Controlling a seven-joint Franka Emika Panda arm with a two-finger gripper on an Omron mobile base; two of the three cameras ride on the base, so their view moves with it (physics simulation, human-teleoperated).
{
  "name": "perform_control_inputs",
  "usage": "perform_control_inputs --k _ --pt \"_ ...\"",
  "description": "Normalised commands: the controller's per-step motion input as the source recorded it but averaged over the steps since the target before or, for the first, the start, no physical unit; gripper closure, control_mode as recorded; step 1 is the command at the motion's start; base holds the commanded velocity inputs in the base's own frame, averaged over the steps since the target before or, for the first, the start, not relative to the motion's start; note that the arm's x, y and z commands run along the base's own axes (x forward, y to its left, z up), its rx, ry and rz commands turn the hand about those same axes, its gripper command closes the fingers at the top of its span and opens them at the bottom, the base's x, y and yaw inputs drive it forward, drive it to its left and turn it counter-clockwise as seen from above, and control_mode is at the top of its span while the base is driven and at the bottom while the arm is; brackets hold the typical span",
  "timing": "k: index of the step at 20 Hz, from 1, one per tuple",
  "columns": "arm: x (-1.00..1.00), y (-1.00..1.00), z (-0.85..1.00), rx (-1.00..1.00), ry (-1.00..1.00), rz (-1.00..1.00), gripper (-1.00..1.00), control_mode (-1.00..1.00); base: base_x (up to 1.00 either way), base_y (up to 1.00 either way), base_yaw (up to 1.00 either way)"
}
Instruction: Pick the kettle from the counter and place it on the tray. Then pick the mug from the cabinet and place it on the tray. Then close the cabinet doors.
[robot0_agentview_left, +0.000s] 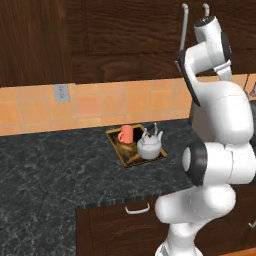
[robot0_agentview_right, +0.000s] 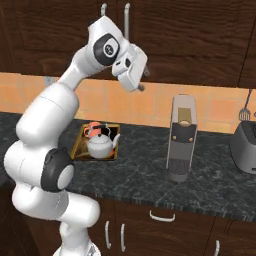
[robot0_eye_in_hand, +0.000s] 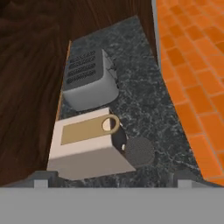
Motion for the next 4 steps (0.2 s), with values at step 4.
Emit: perform_control_inputs --k 4 --pt "0.47 -0.01 0.0 0.0 -0.01 0.0 -1.0 -1.0 0.0 0.0 0.0"
